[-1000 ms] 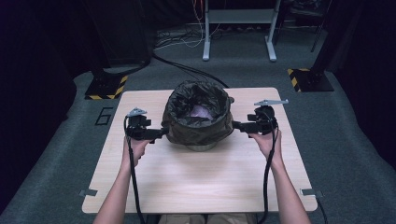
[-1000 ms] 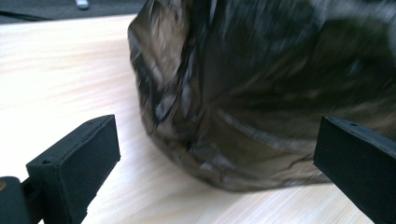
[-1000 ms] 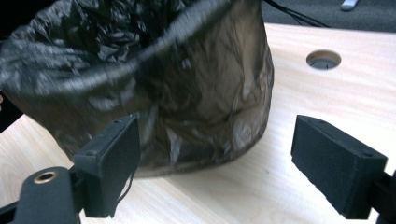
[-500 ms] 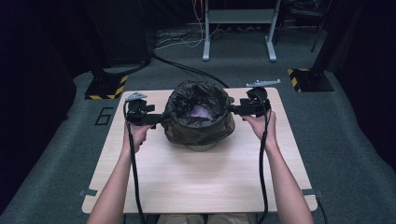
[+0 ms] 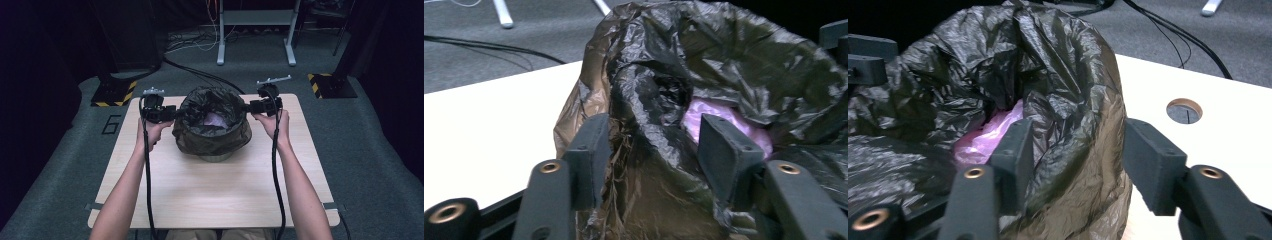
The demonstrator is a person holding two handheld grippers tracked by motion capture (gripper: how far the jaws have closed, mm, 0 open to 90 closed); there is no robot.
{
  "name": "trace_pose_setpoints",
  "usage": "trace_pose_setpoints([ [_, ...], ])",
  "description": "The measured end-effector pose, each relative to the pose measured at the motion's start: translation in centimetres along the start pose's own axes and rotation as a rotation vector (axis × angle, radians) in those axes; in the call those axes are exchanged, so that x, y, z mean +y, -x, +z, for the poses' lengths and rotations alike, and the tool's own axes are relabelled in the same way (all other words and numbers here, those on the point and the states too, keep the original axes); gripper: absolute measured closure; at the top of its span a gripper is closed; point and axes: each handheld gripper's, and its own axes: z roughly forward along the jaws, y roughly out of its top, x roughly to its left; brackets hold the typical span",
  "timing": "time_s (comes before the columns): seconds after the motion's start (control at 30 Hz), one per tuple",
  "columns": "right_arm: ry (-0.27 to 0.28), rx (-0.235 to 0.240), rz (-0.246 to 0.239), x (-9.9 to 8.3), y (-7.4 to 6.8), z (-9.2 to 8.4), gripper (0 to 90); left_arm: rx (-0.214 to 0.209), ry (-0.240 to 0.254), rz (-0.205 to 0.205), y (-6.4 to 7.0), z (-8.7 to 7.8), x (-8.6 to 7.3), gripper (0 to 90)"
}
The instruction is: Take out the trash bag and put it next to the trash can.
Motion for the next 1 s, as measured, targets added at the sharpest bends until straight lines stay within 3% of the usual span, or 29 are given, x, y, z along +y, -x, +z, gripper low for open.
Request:
trace_pose_setpoints([
  [0.03, -0.007, -0.004, -0.003, 0.1, 0.0, 0.3, 56.1, 0.027, -0.019, 0.025, 0.3, 0.3, 0.1, 57.3],
  [0.07, -0.007, -0.004, -0.003, 0.1, 0.0, 0.3, 56.1, 0.027, -0.019, 0.025, 0.3, 0.3, 0.1, 60.1],
  [0.13, -0.019, -0.025, -0.015, 0.1, -0.1, 0.5, 67.7, 0.049, -0.015, 0.047, 0.8, 0.4, 0.2, 64.2],
  [0.2, -0.019, -0.040, -0.028, 0.1, -0.6, 0.8, 75.1, 0.114, -0.003, 0.084, 1.5, 0.5, 0.3, 70.7],
  [0.23, -0.016, -0.058, -0.045, 0.1, -0.7, 0.8, 75.6, 0.114, -0.003, 0.084, 1.5, 0.5, 0.3, 72.3],
  [0.37, 0.003, -0.099, -0.055, 0.0, -1.4, 0.6, 79.9, 0.194, 0.020, 0.132, 2.5, 0.5, 0.4, 77.3],
  [0.4, 0.035, -0.113, -0.056, -0.1, -1.7, 0.4, 88.5, 0.222, 0.050, 0.154, 2.9, 0.5, 0.4, 81.6],
  [0.43, 0.045, -0.127, -0.058, -0.1, -1.8, 0.3, 89.3, 0.245, 0.072, 0.162, 3.1, 0.5, 0.4, 88.0],
  [0.5, 0.048, -0.131, -0.070, -0.1, -2.0, 0.2, 89.8, 0.265, 0.086, 0.174, 3.3, 0.6, 0.3, 88.3],
  [0.6, 0.050, -0.120, -0.063, -0.3, -2.0, 0.4, 90.0, 0.254, 0.086, 0.167, 3.5, 1.1, 0.3, 89.3],
  [0.77, 0.088, -0.058, -0.025, 0.2, -1.6, -0.1, 90.0, 0.175, 0.087, 0.122, 3.5, 1.2, 1.8, 89.5],
  [0.83, 0.110, -0.038, -0.041, 1.5, -2.5, -0.8, 90.0, 0.135, 0.092, 0.124, 4.2, 1.2, 3.2, 89.5],
  [0.9, 0.115, -0.027, -0.048, 1.9, -2.9, -1.0, 90.0, 0.127, 0.092, 0.132, 4.6, 1.2, 3.6, 89.5],
  [0.93, 0.114, -0.010, -0.074, 2.8, -4.1, -1.0, 90.0, 0.106, 0.086, 0.146, 5.5, 1.5, 4.4, 89.5],
  [1.0, 0.110, -0.002, -0.081, 3.0, -4.5, -1.0, 90.0, 0.094, 0.082, 0.150, 5.9, 1.7, 4.7, 89.5],
])
